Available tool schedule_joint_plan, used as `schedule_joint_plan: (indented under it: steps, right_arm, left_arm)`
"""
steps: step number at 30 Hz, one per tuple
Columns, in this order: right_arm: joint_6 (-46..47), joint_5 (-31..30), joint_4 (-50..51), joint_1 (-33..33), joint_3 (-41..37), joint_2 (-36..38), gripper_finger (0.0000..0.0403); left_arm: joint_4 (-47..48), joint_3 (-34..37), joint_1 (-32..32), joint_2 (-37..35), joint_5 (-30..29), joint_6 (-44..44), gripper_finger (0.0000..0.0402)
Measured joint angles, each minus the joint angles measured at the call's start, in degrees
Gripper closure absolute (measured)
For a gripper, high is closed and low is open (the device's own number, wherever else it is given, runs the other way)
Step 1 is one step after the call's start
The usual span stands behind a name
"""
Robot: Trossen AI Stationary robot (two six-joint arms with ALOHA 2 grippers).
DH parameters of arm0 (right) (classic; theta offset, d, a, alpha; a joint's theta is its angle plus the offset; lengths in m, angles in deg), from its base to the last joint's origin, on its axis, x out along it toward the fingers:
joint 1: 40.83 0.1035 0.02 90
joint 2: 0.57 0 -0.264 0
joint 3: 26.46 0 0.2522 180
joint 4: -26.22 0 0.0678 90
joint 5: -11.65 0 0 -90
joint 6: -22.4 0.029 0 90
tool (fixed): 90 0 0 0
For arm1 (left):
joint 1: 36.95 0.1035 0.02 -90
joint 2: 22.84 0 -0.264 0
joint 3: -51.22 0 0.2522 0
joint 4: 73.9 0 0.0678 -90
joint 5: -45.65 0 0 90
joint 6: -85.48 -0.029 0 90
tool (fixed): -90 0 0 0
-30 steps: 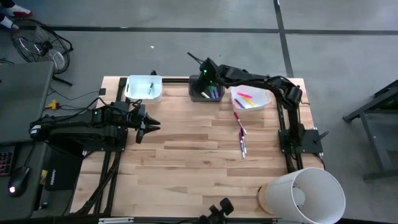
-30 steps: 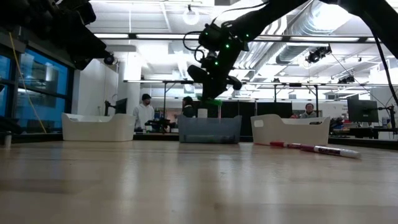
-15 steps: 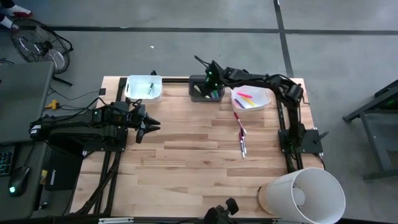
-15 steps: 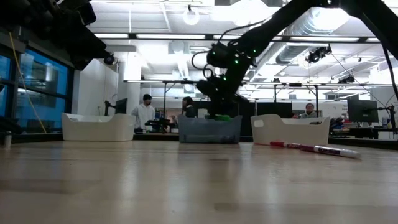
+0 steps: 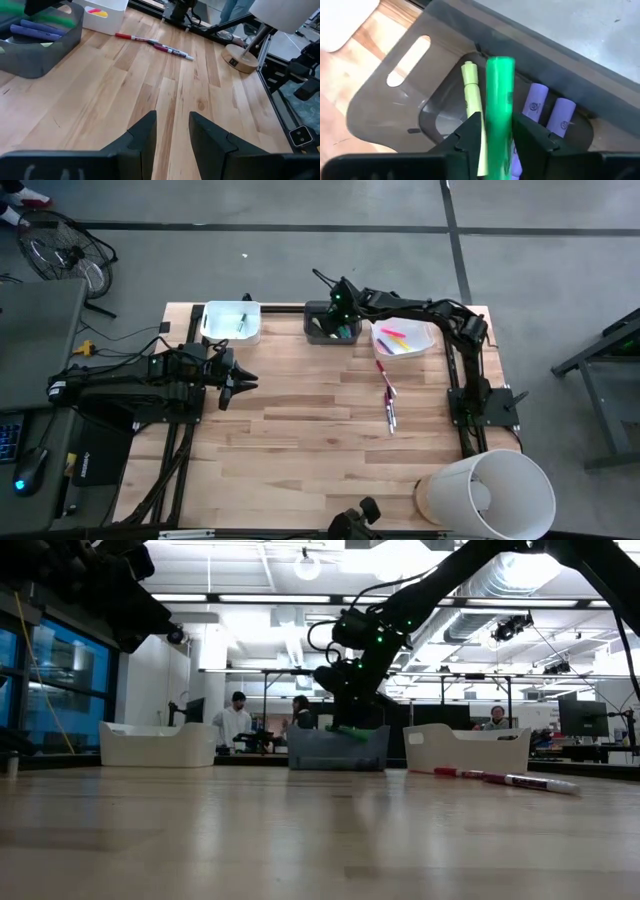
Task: Pick & Place Markers
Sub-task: Put the green marker pen into the black bin, then put the red highlighter pen into the left white bin
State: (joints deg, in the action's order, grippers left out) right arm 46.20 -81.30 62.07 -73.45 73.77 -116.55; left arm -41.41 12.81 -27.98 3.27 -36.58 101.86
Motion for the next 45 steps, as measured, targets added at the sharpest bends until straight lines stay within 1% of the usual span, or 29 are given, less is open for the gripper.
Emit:
schedule_joint_plan:
  steps: [7,12,18,24,30,33,40,45]
  right_arm:
    - [-1.4,0.5,-0.15,0.02,0.0,0.03,0.0267]
    - [-2.41,3.44,-0.1,0.02,0.0,2.05,0.0263]
    - [-1.72,3.21,0.91,0.81,0.02,7.77,0.0263]
    - [-0.3,3.39,4.67,4.37,0.04,12.81,0.0263]
    - [1.78,3.32,11.64,10.73,0.04,15.89,0.0263]
    - [5.4,1.18,15.75,14.43,0.07,16.13,0.0263]
    - [18.29,-9.01,26.47,22.19,-0.48,15.12,0.0263]
    - [26.84,-12.38,31.23,25.56,-1.16,13.97,0.0263]
  left_arm:
    - [1.27,0.0,0.0,0.0,0.0,0.0,0.0289]
    - [1.34,-0.02,0.0,0.01,0.02,0.0,0.0289]
    - [1.34,-0.04,-0.02,0.0,-0.63,-0.57,0.0289]
    - [1.6,-0.04,0.0,0.01,-1.15,-1.55,0.0289]
    - [1.58,-0.04,0.0,0.02,-1.31,-3.04,0.0289]
    - [1.58,-0.04,0.0,0.01,-1.33,-3.04,0.0289]
    - [1.56,-0.04,-0.02,0.0,-1.25,-4.32,0.0289]
    - [1.41,-0.04,-0.01,0.0,-0.51,-4.33,0.0289]
